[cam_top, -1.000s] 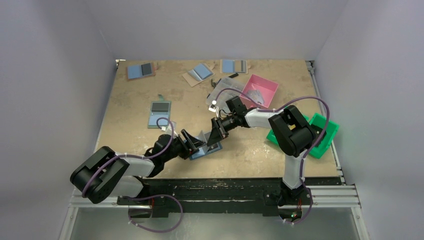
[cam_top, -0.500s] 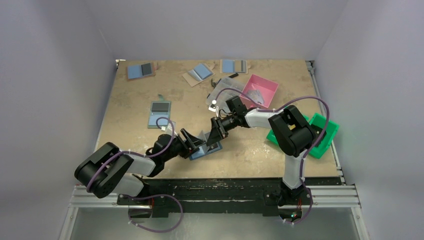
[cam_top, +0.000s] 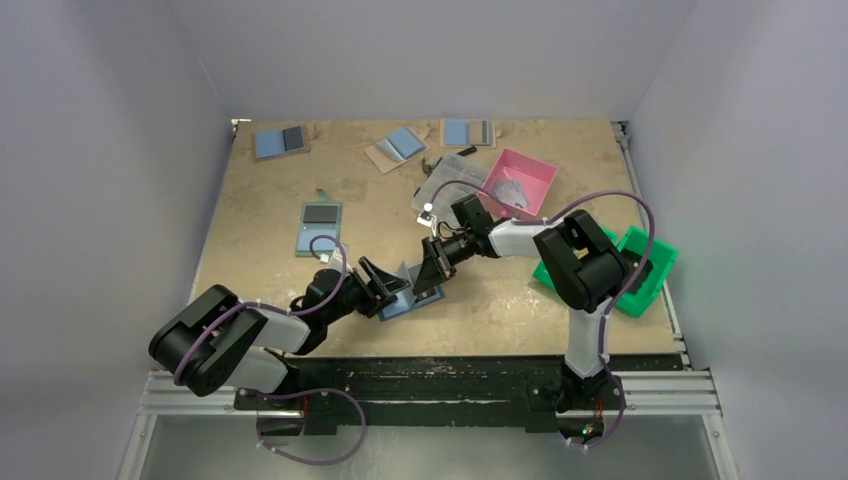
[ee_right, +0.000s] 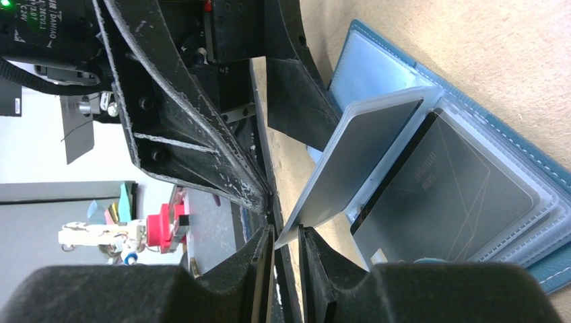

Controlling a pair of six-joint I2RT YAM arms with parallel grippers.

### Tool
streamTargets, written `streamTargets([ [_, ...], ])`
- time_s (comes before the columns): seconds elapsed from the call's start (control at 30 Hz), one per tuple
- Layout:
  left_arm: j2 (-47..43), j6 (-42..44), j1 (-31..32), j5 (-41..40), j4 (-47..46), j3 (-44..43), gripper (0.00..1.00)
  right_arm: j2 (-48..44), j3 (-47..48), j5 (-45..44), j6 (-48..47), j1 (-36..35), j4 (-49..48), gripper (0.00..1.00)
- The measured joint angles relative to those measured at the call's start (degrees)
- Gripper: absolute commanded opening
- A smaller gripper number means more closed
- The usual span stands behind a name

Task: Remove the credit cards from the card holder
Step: Remove the credit card from the card holder.

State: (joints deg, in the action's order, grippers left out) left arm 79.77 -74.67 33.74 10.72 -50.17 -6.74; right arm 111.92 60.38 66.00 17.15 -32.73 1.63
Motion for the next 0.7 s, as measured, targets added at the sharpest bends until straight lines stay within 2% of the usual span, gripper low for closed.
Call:
streamTargets([
  [0.4,0.0,-0.79,-0.5,0.13,-0.31,0.11,0.74,0.59,-0.24,1.29,1.55,-1.64,-2.38,0.26],
  [0.7,0.15,-0.79,-0.74,0.15,-0.5,0.22,0.74,0.59,-0.24,-0.72,1.01,-2.16,-0.98,0.17],
])
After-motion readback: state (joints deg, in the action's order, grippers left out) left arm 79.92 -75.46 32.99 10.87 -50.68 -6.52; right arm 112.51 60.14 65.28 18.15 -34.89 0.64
